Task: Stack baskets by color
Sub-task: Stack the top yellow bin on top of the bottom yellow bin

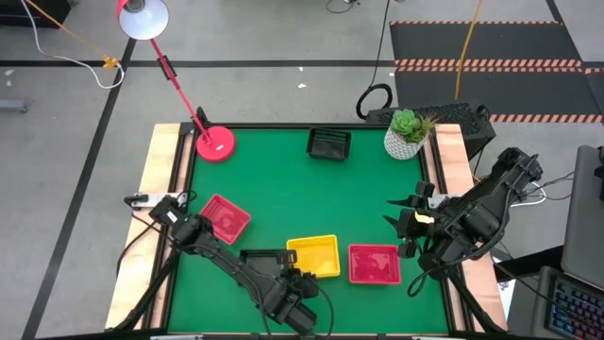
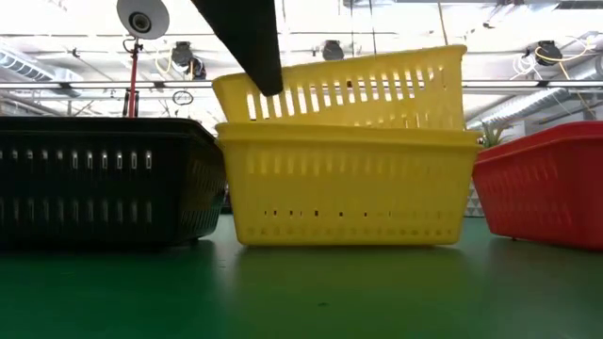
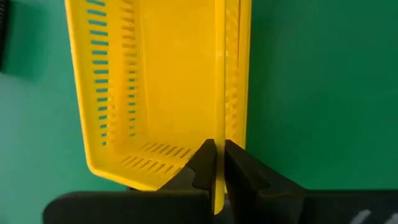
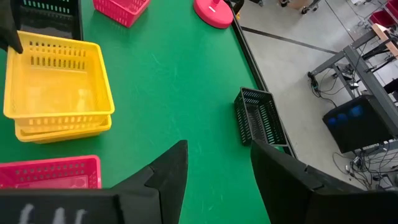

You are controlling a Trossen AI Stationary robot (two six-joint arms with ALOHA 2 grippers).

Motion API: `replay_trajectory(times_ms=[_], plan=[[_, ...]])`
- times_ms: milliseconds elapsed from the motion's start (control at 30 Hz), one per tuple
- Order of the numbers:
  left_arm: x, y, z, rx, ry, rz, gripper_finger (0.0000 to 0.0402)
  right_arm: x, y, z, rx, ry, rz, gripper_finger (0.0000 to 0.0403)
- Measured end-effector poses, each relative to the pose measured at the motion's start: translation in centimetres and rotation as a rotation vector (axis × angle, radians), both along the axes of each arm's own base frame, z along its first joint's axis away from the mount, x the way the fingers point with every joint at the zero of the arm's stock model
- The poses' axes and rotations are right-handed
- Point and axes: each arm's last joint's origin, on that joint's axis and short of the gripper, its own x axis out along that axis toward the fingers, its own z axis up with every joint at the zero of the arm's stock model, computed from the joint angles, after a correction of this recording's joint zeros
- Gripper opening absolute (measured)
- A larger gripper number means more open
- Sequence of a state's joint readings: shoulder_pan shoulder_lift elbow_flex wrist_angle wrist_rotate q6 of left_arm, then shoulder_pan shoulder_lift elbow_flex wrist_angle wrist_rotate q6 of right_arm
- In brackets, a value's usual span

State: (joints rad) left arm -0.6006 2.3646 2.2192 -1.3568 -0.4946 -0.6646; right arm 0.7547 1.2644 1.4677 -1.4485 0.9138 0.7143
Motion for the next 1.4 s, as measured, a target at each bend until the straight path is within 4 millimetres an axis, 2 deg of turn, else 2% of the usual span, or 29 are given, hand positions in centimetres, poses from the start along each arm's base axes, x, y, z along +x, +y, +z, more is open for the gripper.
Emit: replay_trajectory(times_ms=[467,867,1067,1267,1400], plan=[[0.5,-0.3,0.0,-0.02,-0.041,-0.029,0.0115,0.0,0.0,0.0,0.0,0.0,0.0,0.0169],[2.4,0.8,0.1,-0.09,-0.086,-0.063,0.0118,0.0,0.0,0.0,0.005,-0.005,0.0,0.0169],[3.6,1.9,-1.1,-0.133,-0.075,-0.111,0.0119,0.0,0.0,0.0,0.006,-0.004,0.001,0.0169],[4.1,3.4,-3.4,-0.146,-0.043,-0.087,0.0145,0.0,0.0,0.0,0.004,-0.002,0.003,0.0169],[4.4,3.4,-3.7,-0.171,-0.052,-0.107,0.0145,0.0,0.0,0.0,0.003,-0.002,0.003,0.0169]])
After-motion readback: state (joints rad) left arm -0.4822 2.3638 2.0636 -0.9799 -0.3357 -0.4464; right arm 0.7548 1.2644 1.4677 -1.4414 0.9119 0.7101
